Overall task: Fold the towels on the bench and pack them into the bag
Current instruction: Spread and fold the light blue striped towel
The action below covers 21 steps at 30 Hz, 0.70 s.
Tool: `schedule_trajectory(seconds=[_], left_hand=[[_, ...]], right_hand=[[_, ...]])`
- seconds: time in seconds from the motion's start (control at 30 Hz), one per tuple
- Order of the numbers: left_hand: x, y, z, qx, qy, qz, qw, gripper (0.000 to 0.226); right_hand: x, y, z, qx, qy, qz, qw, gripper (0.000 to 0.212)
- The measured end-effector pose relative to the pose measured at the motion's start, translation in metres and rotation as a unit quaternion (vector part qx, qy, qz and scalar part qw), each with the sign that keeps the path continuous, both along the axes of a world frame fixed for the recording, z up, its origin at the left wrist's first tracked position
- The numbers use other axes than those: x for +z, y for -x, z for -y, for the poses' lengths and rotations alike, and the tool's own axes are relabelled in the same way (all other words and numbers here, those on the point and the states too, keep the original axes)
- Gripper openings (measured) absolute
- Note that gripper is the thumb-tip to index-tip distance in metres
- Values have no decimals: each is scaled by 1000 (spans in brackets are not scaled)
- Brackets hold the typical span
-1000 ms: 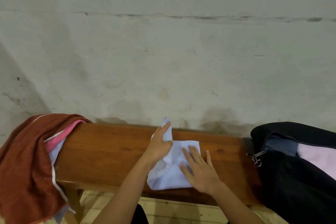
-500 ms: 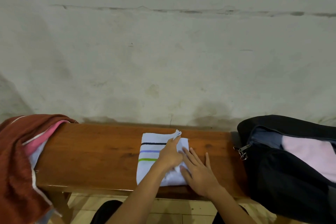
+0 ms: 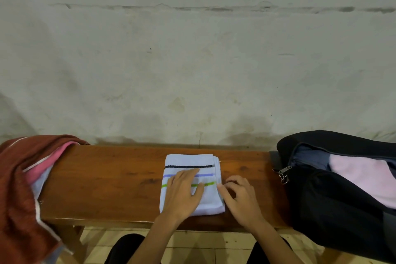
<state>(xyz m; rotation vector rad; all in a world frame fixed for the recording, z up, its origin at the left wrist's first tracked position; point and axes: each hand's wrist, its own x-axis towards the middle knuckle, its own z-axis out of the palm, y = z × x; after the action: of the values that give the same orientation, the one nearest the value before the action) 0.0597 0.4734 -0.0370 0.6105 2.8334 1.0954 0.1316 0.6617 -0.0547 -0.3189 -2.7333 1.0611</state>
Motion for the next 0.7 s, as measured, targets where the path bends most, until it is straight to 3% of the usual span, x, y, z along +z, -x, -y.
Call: schedule_trajectory(seconds=[0.13,0.23,0.37,0.5,0.63,0.7], left_hand=[[-6,-6,15,-83,148,-101,980,86],[-14,-15,25,-107,170,-86,976,82],[-18,-20,37,-142,267,-81,950,71],[-21,-23,46,-166,259,-131,942,56],[-17,-24,50,-170,258,-104,945,94],[-19,-23,54,-140,268,-110,947,97]], right_hand=[[16,-1,14,-2,35,86,996,44],[21,-3,20,-20,47,122,991,37],[23,-4,28,-28,48,117,992,31],[23,-6,35,-54,46,138,988,24],[25,-9,40,-66,31,154,985,23],[27,-10,41,-60,29,162,985,19]])
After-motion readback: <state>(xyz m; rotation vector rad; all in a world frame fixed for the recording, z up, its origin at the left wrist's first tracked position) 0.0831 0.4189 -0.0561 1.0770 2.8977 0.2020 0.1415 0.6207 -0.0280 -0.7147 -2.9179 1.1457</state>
